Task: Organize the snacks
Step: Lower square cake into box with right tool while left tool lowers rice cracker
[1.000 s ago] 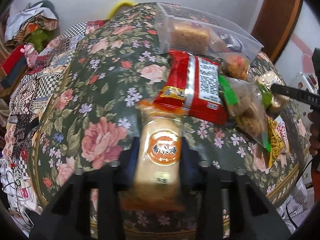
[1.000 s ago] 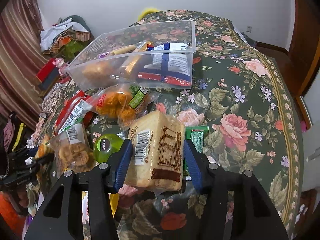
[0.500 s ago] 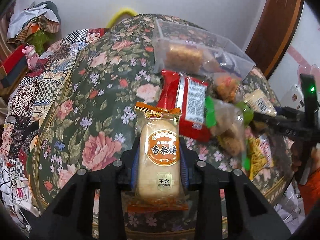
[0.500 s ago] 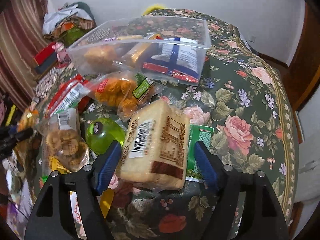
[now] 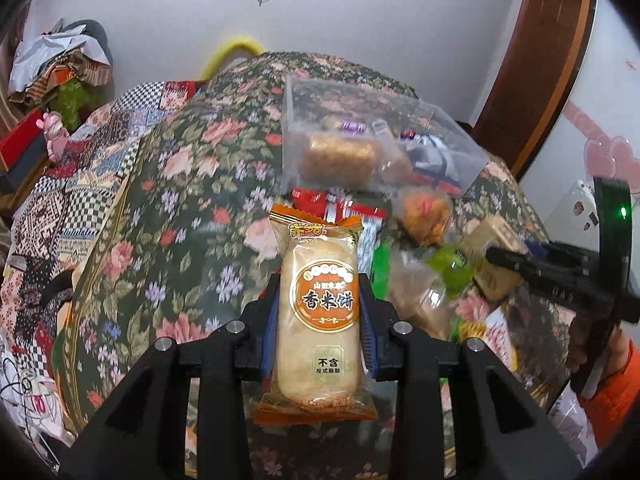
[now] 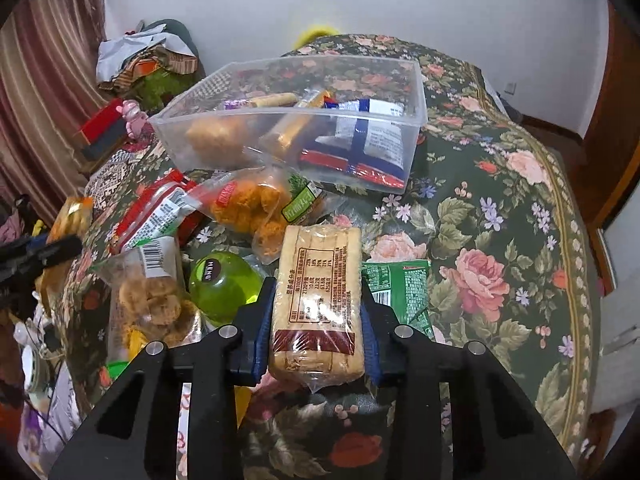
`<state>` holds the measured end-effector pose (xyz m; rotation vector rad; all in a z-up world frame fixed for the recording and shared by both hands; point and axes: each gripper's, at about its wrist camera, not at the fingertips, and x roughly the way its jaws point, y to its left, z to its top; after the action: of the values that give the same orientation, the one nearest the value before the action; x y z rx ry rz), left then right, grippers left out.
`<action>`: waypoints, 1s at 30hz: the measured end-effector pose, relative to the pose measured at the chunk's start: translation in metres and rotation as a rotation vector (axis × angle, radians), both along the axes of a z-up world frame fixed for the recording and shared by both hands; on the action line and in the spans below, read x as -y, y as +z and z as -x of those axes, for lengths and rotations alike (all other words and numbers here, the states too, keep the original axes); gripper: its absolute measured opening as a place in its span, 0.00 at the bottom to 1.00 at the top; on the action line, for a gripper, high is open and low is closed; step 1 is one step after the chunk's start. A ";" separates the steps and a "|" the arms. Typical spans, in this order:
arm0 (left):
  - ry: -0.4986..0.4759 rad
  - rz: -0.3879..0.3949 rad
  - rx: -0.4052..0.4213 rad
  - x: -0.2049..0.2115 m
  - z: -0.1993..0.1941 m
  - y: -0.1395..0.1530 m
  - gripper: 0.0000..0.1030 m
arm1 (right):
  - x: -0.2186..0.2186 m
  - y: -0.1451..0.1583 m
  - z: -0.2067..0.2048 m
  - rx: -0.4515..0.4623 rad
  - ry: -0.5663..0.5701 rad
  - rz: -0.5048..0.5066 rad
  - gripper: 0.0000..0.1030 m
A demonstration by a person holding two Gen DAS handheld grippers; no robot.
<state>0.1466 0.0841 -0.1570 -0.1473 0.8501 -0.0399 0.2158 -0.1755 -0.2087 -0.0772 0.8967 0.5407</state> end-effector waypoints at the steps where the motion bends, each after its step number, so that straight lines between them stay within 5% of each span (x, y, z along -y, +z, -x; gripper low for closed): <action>1: -0.001 -0.001 0.006 0.001 -0.003 0.003 0.33 | 0.000 0.002 0.001 0.005 -0.001 -0.005 0.32; 19: -0.021 -0.014 0.144 0.025 -0.074 0.069 0.33 | 0.016 0.083 -0.020 0.190 -0.058 -0.151 0.32; 30: 0.003 -0.001 0.127 0.019 -0.131 0.070 0.33 | 0.004 0.103 -0.059 0.240 -0.065 -0.166 0.32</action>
<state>0.2772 0.0648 -0.0870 -0.1440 0.7233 -0.0460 0.2751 -0.1797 -0.1053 0.0374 0.6163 0.5306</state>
